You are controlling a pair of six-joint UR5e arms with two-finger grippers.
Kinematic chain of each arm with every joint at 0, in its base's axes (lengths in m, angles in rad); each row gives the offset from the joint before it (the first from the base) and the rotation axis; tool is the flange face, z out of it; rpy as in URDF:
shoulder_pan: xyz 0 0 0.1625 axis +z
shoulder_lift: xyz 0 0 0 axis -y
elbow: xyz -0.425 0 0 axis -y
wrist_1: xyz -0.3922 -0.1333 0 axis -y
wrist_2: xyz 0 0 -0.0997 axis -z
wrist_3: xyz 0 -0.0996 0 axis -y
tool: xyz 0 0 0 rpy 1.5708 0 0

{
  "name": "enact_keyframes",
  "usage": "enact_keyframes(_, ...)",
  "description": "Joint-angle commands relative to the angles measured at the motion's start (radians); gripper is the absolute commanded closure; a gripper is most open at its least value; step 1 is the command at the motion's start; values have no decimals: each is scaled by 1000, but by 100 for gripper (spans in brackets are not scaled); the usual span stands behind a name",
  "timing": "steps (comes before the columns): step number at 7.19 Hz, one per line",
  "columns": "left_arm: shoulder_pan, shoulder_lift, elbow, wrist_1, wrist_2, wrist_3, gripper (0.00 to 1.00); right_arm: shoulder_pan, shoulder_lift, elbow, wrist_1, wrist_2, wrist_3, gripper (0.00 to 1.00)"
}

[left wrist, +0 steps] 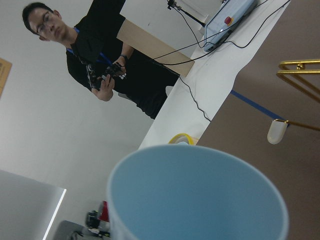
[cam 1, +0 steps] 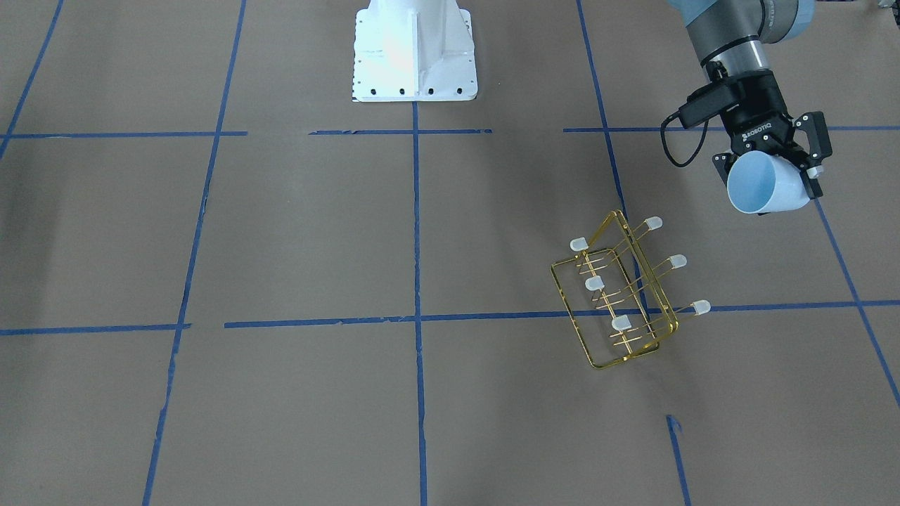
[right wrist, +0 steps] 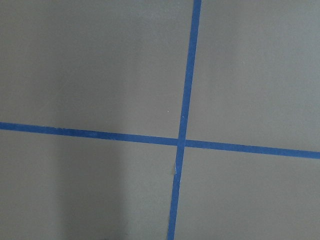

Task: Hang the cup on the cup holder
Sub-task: 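Lift the cup and tilt it sideways with the left gripper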

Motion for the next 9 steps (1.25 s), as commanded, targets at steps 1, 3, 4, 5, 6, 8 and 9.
enact_keyframes(1,51,1,-8,42,166,248,100,0,0,0,0,0,0,0)
enact_keyframes(3,105,-4,-24,201,317,341,100,0,0,0,0,0,0,0)
enact_keyframes(4,134,-5,-36,246,392,440,100,0,0,0,0,0,0,0)
enact_keyframes(5,139,-5,-36,251,443,538,100,0,0,0,0,0,0,0)
enact_keyframes(6,151,-5,-35,254,486,645,100,0,0,0,0,0,0,0)
enact_keyframes(8,183,-7,-28,255,572,801,100,0,0,0,0,0,0,0)
enact_keyframes(9,205,-7,-19,257,574,801,100,0,0,0,0,0,0,0)
